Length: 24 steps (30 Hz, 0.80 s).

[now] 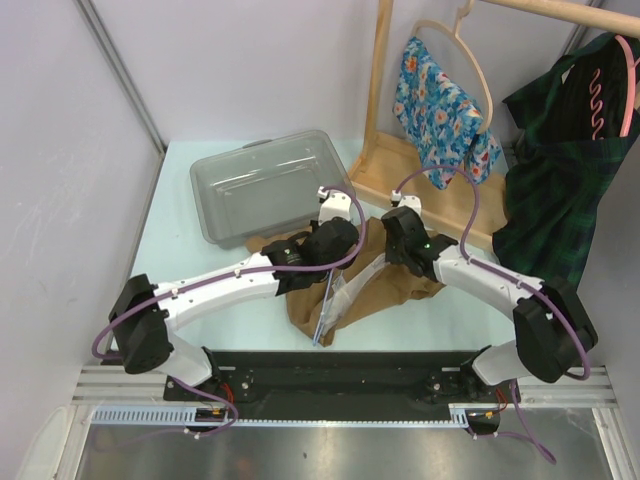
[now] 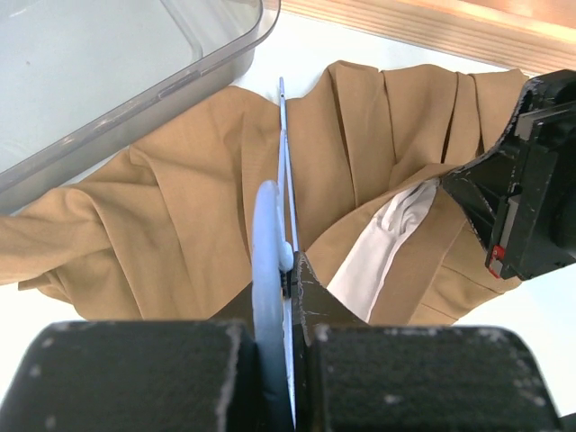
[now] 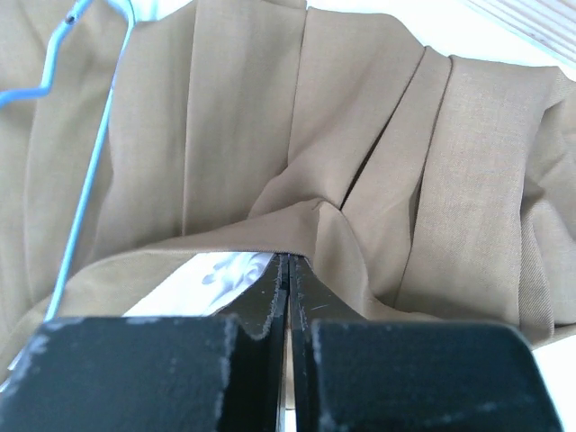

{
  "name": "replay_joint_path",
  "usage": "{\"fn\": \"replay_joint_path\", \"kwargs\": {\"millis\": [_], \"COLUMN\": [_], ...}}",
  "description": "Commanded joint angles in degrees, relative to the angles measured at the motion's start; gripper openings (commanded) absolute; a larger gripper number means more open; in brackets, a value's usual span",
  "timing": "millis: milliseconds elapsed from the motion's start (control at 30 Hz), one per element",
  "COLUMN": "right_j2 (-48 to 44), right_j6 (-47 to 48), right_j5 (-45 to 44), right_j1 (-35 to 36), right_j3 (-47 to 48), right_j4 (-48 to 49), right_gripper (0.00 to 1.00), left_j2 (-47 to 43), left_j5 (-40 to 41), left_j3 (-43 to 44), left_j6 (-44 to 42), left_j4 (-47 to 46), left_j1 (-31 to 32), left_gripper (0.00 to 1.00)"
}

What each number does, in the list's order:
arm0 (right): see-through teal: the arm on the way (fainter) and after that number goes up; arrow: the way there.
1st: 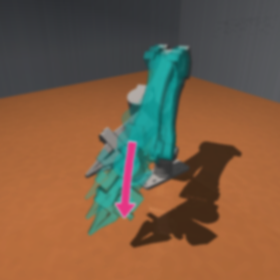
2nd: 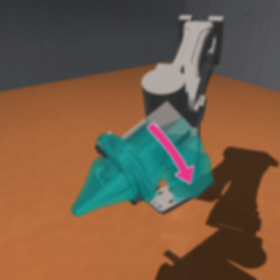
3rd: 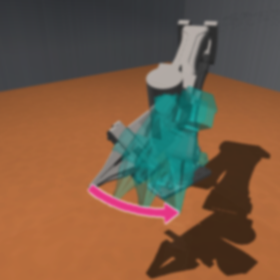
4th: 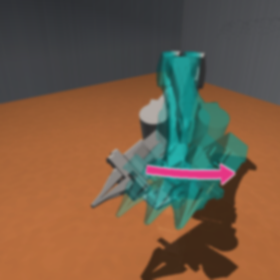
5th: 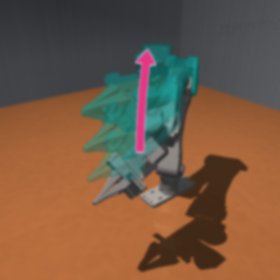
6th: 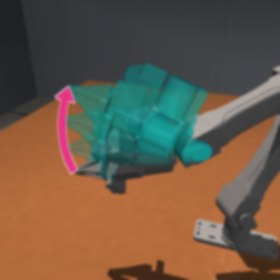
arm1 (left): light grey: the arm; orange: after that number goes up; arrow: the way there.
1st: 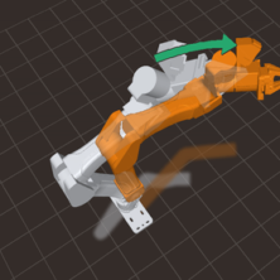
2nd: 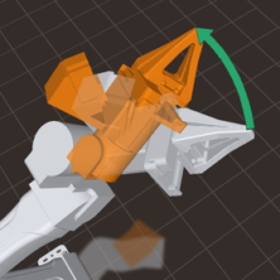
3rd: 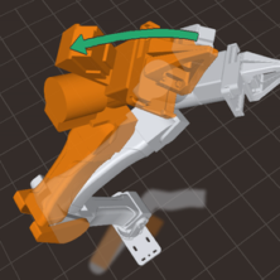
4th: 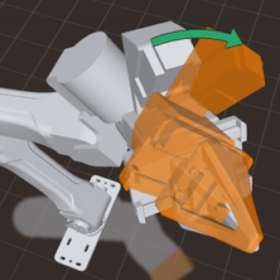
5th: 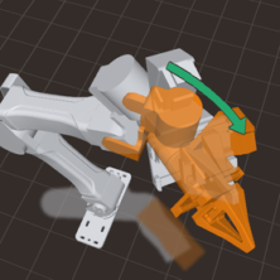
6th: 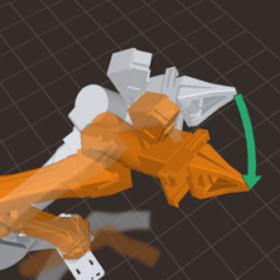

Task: Place the skirt on the hanger
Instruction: Place skirt on hanger

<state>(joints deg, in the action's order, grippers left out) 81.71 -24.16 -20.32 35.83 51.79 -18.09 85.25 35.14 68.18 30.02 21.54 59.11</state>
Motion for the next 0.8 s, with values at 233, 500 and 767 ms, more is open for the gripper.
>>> {"fn": "replay_joint_path", "kwargs": {"millis": [233,500,767], "right_j2": [2.84,5.47,9.43], "right_j6": [6.41,3.95,-0.18], "right_j5": [8.54,5.20,4.50], "right_j1": [2.22,2.93,2.75], "right_j3": [0.33,-0.20,-0.20], "right_j4": [4.73,3.23,8.15], "right_gripper": [0.27,0.50,0.56], "left_j2": [-2.99,-2.02,-2.11], "left_j5": [-3.32,-1.30,-2.18], "left_j3": [-1.39,-0.33,-1.47], "left_j6": [-1.90,-0.84,-0.58], "left_j4": [-6.25,-5.37,-5.37], "left_j1": [-0.23,-0.14,-0.14], "left_gripper": [0.00,0.00,0.00]}}
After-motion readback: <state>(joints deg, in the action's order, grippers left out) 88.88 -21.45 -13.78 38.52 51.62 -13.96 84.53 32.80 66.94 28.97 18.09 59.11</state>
